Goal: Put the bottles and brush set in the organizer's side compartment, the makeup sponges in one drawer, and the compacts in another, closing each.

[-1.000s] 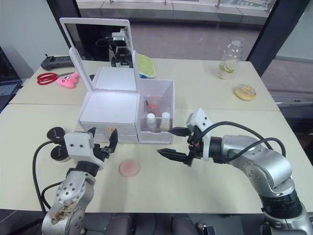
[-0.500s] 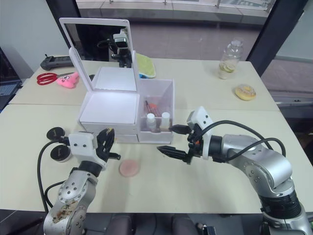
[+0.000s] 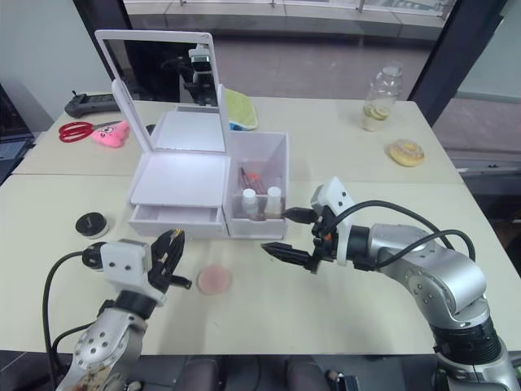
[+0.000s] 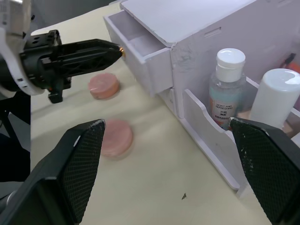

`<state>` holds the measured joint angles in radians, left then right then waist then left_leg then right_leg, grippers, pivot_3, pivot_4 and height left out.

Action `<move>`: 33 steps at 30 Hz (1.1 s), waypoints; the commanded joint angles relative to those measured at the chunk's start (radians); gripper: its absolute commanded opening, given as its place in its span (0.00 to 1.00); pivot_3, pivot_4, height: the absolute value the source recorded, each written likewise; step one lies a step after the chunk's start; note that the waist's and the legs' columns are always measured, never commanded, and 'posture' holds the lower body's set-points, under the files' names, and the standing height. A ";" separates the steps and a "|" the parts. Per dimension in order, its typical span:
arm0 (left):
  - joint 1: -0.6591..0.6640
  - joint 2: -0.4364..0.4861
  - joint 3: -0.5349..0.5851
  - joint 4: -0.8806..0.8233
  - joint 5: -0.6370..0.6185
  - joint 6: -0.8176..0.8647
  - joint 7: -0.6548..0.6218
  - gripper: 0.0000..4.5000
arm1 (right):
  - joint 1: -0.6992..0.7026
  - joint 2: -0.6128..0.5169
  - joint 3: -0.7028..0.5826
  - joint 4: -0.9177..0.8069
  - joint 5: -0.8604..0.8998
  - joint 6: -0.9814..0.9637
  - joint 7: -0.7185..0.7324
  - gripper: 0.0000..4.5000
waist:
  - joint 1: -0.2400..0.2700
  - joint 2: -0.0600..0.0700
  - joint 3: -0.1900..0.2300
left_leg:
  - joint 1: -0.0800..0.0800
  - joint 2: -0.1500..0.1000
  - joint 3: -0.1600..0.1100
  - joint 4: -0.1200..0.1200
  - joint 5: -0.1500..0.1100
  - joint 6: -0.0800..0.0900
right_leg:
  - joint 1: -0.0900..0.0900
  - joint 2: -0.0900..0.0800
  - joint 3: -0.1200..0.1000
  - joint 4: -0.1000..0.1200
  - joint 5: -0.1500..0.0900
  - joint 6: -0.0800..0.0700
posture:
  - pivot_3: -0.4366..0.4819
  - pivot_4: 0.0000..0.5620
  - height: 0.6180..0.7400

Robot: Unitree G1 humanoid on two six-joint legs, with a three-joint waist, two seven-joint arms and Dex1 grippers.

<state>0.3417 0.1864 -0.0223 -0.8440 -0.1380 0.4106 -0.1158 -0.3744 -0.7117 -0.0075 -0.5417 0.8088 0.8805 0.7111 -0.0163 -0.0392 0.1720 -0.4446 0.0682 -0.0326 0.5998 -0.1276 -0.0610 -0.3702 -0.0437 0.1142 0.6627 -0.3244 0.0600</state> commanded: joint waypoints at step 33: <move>0.390 0.148 0.376 -0.192 -0.405 -0.097 -0.293 1.00 | -0.014 0.006 -0.045 0.029 -0.014 -0.033 0.063 1.00 | -0.008 0.000 0.000 | -0.001 0.001 0.003 -0.001 0.000 0.000 | -0.002 0.000 0.002 -0.001 -0.002 -0.003 | 0.48 0.27 1.00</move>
<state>0.6871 0.3100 0.2544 -0.9900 -0.4343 0.3391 -0.3322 -0.3910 -0.6893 -0.0109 -0.5047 0.7891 0.8763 0.7573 -0.0244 -0.0396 0.1723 -0.4450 0.0690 -0.0291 0.5981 -0.1280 -0.0606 -0.3729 -0.0443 0.1170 0.6611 -0.3267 0.0559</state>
